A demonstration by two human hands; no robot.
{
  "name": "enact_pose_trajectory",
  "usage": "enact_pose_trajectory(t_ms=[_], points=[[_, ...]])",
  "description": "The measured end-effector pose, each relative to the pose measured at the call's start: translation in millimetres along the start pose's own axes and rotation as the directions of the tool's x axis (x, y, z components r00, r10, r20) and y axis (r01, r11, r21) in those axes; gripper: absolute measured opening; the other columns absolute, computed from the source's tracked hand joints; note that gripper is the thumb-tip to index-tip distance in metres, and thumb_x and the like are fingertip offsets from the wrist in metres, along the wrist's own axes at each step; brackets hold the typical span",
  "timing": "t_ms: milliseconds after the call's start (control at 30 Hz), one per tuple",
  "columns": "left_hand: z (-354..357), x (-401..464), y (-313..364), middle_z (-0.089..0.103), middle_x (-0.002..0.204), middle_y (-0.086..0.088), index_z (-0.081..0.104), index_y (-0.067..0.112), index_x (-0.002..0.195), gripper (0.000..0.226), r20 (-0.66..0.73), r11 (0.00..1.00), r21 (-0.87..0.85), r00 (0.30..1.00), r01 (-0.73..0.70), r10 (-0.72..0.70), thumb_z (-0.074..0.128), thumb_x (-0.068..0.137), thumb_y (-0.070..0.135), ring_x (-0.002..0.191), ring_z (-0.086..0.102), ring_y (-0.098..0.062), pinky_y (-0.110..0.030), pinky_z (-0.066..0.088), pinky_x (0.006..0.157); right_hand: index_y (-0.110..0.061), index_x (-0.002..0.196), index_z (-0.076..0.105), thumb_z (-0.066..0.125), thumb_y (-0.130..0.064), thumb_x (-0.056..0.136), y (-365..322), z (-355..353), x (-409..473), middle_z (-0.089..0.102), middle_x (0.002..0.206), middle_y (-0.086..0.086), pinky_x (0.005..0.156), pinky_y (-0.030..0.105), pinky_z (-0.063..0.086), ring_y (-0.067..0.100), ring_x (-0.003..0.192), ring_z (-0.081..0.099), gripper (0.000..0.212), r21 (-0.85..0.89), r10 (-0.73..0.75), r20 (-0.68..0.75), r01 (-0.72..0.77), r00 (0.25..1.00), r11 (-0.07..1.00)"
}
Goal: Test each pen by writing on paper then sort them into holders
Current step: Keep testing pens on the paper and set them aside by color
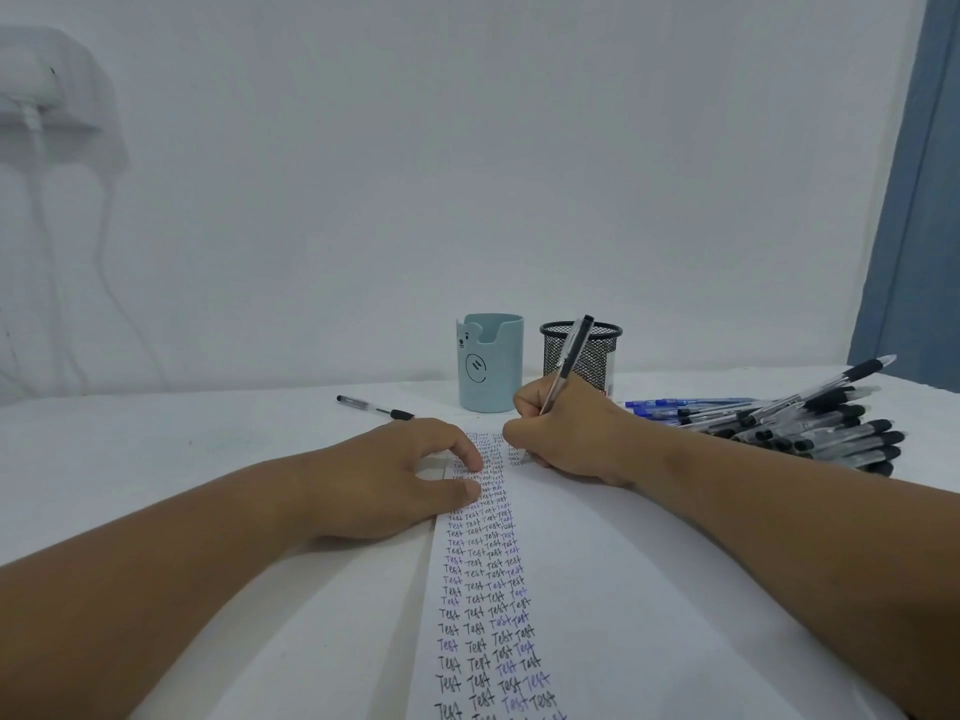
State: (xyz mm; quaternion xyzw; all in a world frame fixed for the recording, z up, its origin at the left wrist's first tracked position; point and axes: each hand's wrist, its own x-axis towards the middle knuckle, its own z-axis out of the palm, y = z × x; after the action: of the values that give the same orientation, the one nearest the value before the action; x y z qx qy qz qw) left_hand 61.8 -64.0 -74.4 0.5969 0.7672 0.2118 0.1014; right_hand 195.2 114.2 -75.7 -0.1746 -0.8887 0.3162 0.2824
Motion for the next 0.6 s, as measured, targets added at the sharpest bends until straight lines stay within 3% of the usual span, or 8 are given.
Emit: enact_pose_trajectory(t_ms=[67,167,300,367,467,533,600], points=[[0.0,-0.1,0.4,0.051,0.132,0.031,0.059,0.048,0.115,0.025,-0.002,1.000,0.001,1.000,-0.005,0.005,0.061,0.092,0.056,0.129,0.040,0.010,-0.023,0.031,0.111,-0.019,0.054,0.030,0.065,-0.009,0.080,-1.9,0.1,-0.2,0.028,0.052,-0.003,0.053,0.028,0.026,0.011,0.052,0.028,0.044,-0.052,-0.024,-0.018,0.023,1.000,0.998],[0.1,-0.2,-0.2,0.051,0.132,0.030,0.059,0.048,0.115,0.025,-0.003,1.000,0.005,1.000,-0.007,0.007,0.061,0.092,0.056,0.129,0.041,0.009,-0.024,0.032,0.111,-0.018,0.053,0.033,0.067,-0.011,0.081,-1.5,0.4,-1.8,0.030,0.051,-0.005,0.053,0.027,0.028,0.008,0.050,0.028,0.044,-0.071,-0.050,-0.036,0.048,0.998,0.996],[-0.3,-0.6,-0.8,0.050,0.134,0.031,0.059,0.049,0.115,0.026,0.005,1.000,-0.011,1.000,-0.006,0.006,0.061,0.091,0.058,0.129,0.040,0.010,-0.026,0.032,0.113,0.000,0.064,0.047,0.065,-0.034,0.094,-1.6,2.3,0.7,0.047,0.056,0.005,0.059,0.031,0.038,0.017,0.053,0.043,0.048,0.248,0.050,-0.116,-0.020,0.992,0.969],[-0.4,-0.8,-0.8,0.050,0.134,0.031,0.059,0.049,0.115,0.026,0.006,1.000,-0.021,1.000,-0.010,0.010,0.061,0.091,0.058,0.129,0.040,0.011,-0.024,0.032,0.112,0.003,0.070,0.045,0.059,-0.037,0.098,-4.7,-1.5,4.1,0.044,0.059,0.010,0.060,0.037,0.039,0.021,0.055,0.042,0.050,0.294,0.059,-0.174,-0.005,0.983,0.956],[-0.6,-1.1,-0.6,0.050,0.132,0.032,0.059,0.049,0.115,0.025,0.001,1.000,-0.020,1.000,-0.016,0.016,0.062,0.091,0.057,0.128,0.040,0.012,-0.018,0.032,0.104,-0.013,0.091,0.046,0.063,-0.042,0.095,-10.2,-8.9,5.1,0.046,0.058,0.006,0.047,0.028,0.041,0.020,0.045,0.044,0.034,0.287,0.001,-0.275,0.080,0.962,0.955],[-0.8,-0.7,-0.4,0.050,0.132,0.032,0.059,0.048,0.116,0.026,0.002,1.000,-0.015,1.000,-0.015,0.015,0.061,0.091,0.057,0.127,0.040,0.012,-0.015,0.031,0.100,-0.024,0.108,0.044,0.065,-0.044,0.092,-10.8,-13.8,1.9,0.049,0.057,0.004,0.037,0.021,0.037,0.014,0.037,0.043,0.033,0.273,-0.007,-0.270,0.083,0.963,0.959],[-1.0,-0.9,0.1,0.050,0.132,0.032,0.059,0.048,0.116,0.026,0.004,1.000,-0.013,1.000,-0.020,0.020,0.061,0.091,0.057,0.126,0.040,0.014,-0.013,0.031,0.098,-0.024,0.112,0.047,0.060,-0.037,0.098,-10.2,-15.3,0.2,0.053,0.058,0.006,0.037,0.022,0.039,0.007,0.036,0.044,0.023,0.156,-0.078,-0.257,0.121,0.963,0.980]])
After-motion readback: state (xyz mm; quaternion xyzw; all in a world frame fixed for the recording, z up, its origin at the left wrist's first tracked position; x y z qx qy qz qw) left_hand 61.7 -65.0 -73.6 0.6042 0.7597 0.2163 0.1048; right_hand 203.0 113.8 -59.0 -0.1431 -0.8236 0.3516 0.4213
